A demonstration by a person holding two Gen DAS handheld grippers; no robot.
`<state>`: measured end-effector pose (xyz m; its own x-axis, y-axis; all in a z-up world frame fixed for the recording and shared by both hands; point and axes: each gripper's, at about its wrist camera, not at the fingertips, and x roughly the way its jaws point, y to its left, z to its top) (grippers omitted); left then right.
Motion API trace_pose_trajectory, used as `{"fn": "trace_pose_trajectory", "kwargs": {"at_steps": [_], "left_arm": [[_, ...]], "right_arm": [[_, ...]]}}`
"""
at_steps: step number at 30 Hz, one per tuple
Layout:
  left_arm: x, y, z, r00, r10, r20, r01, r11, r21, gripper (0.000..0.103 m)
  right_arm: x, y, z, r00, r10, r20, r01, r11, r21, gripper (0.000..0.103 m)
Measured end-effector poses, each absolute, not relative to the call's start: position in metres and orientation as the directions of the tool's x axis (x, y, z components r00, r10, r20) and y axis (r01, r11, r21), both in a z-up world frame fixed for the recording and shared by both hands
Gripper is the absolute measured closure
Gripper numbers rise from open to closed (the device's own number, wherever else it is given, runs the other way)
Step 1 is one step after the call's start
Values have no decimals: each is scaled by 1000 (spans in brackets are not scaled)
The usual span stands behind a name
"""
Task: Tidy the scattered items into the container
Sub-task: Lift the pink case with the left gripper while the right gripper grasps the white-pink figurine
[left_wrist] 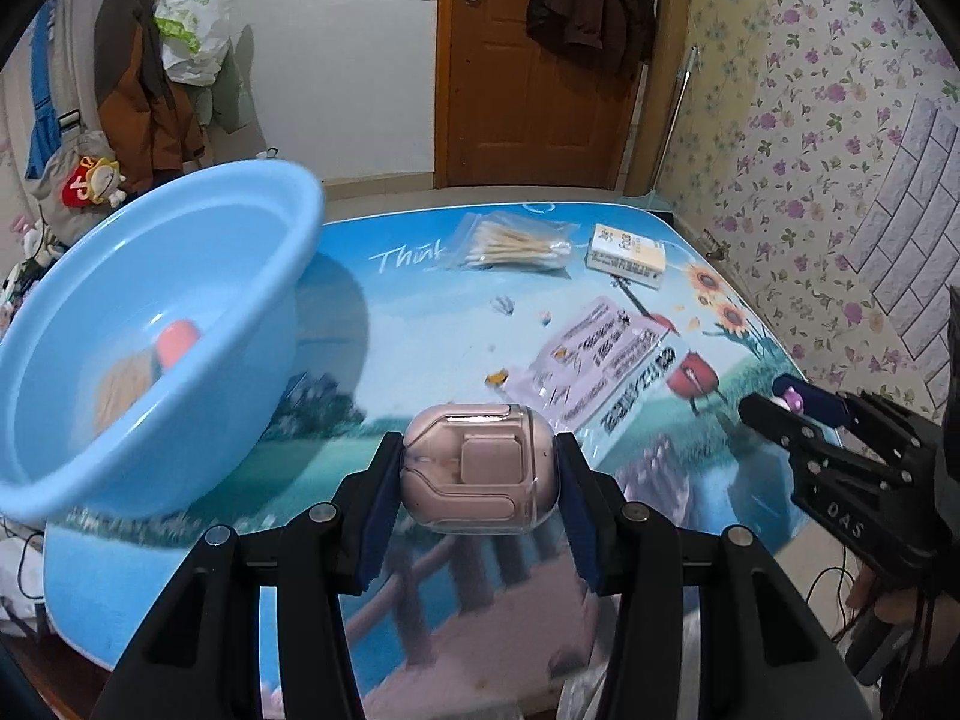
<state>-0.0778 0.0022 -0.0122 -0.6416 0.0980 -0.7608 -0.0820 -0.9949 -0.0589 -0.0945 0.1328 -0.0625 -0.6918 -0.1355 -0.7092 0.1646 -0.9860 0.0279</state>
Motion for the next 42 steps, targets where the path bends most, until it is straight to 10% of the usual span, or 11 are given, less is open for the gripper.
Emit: {"fn": "trace_pose_trajectory", "kwargs": {"at_steps": [42], "left_arm": [[12, -103, 8, -711, 25, -703, 61, -993, -97, 56]], "right_arm": [[-51, 43, -24, -718, -135, -683, 263, -961, -86, 66]]}}
